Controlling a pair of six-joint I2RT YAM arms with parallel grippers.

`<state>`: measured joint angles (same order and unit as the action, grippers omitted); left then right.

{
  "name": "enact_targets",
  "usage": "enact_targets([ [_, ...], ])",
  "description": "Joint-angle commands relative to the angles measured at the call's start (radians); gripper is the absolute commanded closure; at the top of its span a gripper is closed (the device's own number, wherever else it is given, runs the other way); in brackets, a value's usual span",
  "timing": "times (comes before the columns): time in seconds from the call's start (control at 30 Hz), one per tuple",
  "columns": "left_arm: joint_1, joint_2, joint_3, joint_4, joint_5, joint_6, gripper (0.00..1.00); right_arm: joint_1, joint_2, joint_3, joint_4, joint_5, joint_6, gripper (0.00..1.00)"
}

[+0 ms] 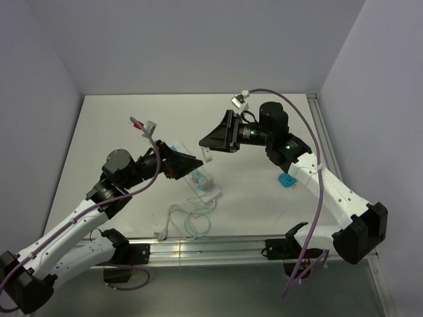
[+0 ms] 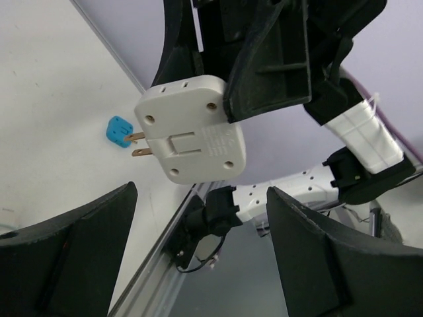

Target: Insert the plug

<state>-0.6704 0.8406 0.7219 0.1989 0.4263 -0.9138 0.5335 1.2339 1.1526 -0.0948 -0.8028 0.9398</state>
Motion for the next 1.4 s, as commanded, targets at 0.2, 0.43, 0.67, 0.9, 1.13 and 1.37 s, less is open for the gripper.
enact_targets([
  [0.2,-0.044,0.054,0.031,0.080,-0.081,-0.051,0.17,0.034,-0.057,-0.042,0.090,0.149,0.096,0.99],
  [0.43,-0.072,0.061,0.048,0.076,-0.141,-0.042,0.16,0.062,-0.060,-0.034,0.092,0.192,0.106,0.99],
  [0.67,-0.081,0.075,0.053,0.100,-0.146,-0.059,0.22,0.088,-0.065,-0.054,0.121,0.229,0.126,0.99],
  [0.9,-0.089,0.061,0.050,0.109,-0.162,-0.063,0.27,0.115,-0.071,-0.060,0.124,0.289,0.134,0.99],
  [1.13,-0.093,0.040,0.044,0.112,-0.182,-0.073,0.32,0.135,-0.068,-0.065,0.116,0.327,0.119,1.00],
  [1.37,-0.097,0.034,0.056,0.083,-0.187,-0.060,0.50,0.138,-0.071,-0.070,0.113,0.350,0.111,0.98],
])
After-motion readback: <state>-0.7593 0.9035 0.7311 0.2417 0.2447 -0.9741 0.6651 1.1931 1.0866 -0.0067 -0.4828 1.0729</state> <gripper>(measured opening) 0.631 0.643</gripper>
